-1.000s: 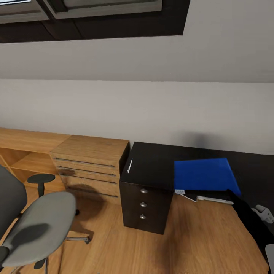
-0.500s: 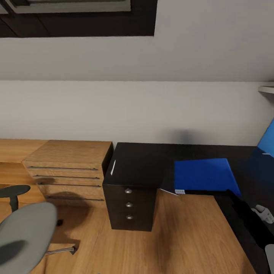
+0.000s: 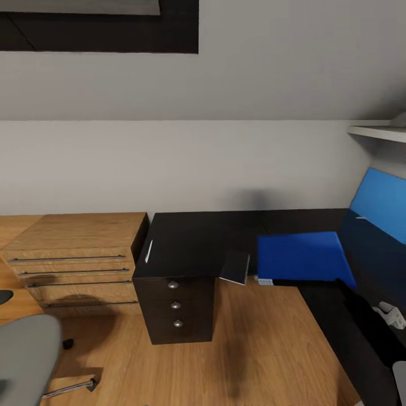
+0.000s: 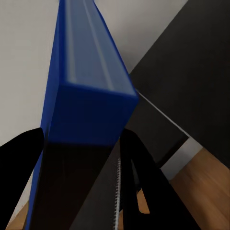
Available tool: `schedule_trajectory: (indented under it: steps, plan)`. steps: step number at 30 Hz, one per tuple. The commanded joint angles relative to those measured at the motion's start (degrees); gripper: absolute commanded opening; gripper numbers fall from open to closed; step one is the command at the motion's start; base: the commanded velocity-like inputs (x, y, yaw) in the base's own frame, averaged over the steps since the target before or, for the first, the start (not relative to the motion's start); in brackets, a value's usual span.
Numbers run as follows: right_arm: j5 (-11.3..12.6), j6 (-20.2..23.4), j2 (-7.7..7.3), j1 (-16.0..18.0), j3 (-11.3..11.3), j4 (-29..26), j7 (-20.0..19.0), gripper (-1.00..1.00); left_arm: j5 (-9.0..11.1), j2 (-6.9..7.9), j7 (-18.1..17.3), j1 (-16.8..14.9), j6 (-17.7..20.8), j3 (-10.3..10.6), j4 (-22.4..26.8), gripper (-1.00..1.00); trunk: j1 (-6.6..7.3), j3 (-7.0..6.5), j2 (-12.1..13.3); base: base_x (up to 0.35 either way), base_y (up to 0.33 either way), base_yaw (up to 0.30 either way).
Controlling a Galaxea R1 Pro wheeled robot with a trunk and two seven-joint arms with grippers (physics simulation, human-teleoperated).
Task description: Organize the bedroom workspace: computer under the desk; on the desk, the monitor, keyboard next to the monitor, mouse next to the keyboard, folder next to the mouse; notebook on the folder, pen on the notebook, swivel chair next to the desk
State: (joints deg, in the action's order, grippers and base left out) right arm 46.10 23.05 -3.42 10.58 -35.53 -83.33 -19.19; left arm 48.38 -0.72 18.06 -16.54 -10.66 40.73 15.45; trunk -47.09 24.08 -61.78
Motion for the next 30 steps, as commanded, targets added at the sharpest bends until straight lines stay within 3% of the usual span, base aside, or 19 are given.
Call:
schedule_trajectory:
  steps: [1,4,9,11,14,17,19,20,22,24,30]
  plan:
    - [0.44,0.49,0.05,0.05,-0.09,-0.08,-0.29,-1.00,0.48,0.02,0.31,-0.05,-0.24,0.49,0.02,1.00,0.00,0.06,-0.04,0.000,0.000,-0.034]
    - [0.40,0.50,0.15,0.05,0.93,-0.36,-2.99,-1.00,0.48,-0.12,0.31,-0.05,-0.17,0.53,0.02,1.00,0.00,0.06,-0.04,0.000,0.000,-0.012]
    - [0.02,0.31,0.16,0.33,2.53,-0.86,-2.26,-1.00,0.48,-0.60,0.31,-0.07,-0.16,0.50,0.02,1.00,0.00,0.06,-0.04,0.000,0.000,-0.002]
    - [0.19,-0.91,0.24,1.48,2.71,-0.14,3.26,-1.00,0.48,-0.70,0.31,-0.07,-0.16,0.49,0.02,1.00,0.00,0.06,-0.04,0.000,0.000,0.000]
    - [0.58,-6.15,0.74,7.30,3.19,3.40,18.93,-1.00,0.48,-0.75,0.31,-0.07,-0.15,0.44,0.02,1.00,0.00,0.06,-0.04,0.000,0.000,0.000]
    - [0.66,-10.47,2.35,11.31,5.04,5.08,25.47,-1.00,0.48,-0.77,0.31,-0.07,-0.15,0.42,0.02,1.00,0.00,0.06,-0.04,0.000,0.000,0.000]
    - [0.66,-19.32,4.25,15.36,7.15,8.73,29.08,-1.00,0.48,-0.77,0.31,-0.03,-0.15,0.45,0.02,1.00,0.00,0.06,-0.04,0.000,0.000,0.000]
    - [0.66,-21.05,4.40,15.79,7.32,9.64,29.34,-1.00,0.48,-0.77,0.31,-0.04,-0.15,0.44,0.02,1.00,0.00,0.06,-0.04,0.000,0.000,0.000]
    - [0.68,-29.02,4.87,17.23,7.99,13.77,29.99,-1.00,0.48,-0.77,0.31,-0.04,-0.15,0.42,0.02,1.00,0.00,0.06,-0.04,0.000,0.000,0.000]
    - [0.74,-31.93,5.30,17.60,8.69,15.14,30.09,-1.00,0.48,-0.77,0.31,-0.04,-0.15,0.44,0.02,1.00,0.00,0.06,-0.04,0.000,0.000,0.000]
    - [4.01,-34.89,8.19,17.94,9.87,16.34,30.01,-1.00,0.48,-0.85,0.31,-0.06,-0.15,0.49,0.02,1.00,0.00,0.06,-0.04,0.000,0.000,0.000]
